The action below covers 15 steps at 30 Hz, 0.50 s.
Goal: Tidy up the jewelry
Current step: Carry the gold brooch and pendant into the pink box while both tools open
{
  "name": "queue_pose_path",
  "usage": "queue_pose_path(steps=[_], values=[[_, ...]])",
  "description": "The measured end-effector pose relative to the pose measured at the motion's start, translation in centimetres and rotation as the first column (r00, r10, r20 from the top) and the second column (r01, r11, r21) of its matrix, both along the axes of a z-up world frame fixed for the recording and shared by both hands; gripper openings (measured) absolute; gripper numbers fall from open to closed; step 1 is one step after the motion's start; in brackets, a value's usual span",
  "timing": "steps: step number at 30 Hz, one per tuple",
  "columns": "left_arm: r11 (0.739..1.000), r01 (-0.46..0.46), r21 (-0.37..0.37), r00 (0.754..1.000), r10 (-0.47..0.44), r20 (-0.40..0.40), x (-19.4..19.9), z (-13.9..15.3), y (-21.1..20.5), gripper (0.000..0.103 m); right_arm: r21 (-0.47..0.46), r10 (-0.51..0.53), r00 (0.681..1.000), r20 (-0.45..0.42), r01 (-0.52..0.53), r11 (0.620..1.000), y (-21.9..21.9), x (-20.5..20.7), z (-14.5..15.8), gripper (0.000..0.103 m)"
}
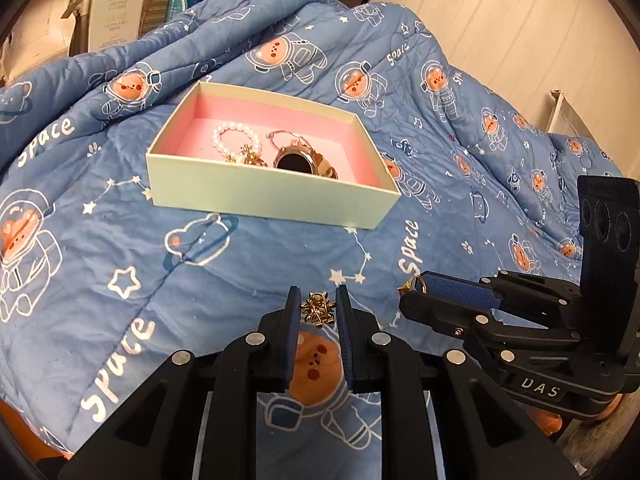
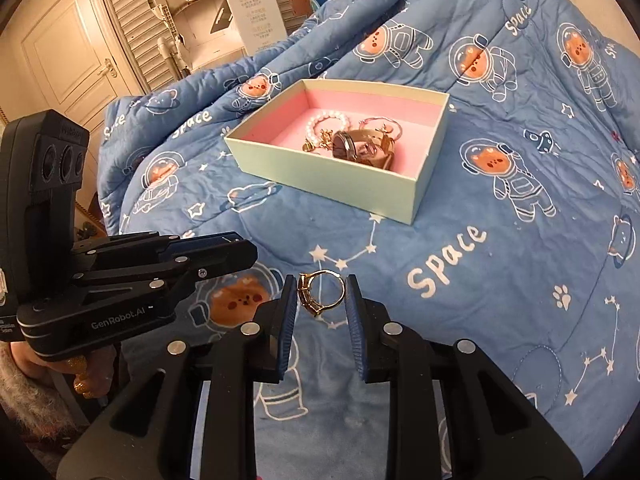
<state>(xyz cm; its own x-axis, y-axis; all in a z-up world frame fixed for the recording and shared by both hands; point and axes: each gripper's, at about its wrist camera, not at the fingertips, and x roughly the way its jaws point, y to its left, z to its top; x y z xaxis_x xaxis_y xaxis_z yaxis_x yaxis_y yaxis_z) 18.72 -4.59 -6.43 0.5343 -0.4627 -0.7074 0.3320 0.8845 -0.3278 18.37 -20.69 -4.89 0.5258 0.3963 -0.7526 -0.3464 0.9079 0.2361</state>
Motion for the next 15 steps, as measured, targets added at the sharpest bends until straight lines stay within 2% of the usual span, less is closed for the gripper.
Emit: queue_pose_path(steps=[8, 15], values=[[1.0, -0.028, 0.007, 0.998, 0.028, 0.057, 3.5, 3.1, 1.7, 0.017, 0.01, 0.031, 0.997, 0.066, -0.032, 0.999, 0.4, 2.8, 3.3, 0.025], [0.998, -0.061, -0.011, 0.997, 0.061, 0.055, 6.9, 4.4, 2.9, 0.017, -0.02, 0.044, 0.992, 0.12, -0.042, 0.999, 0.9, 5.1, 5.0, 0.025]])
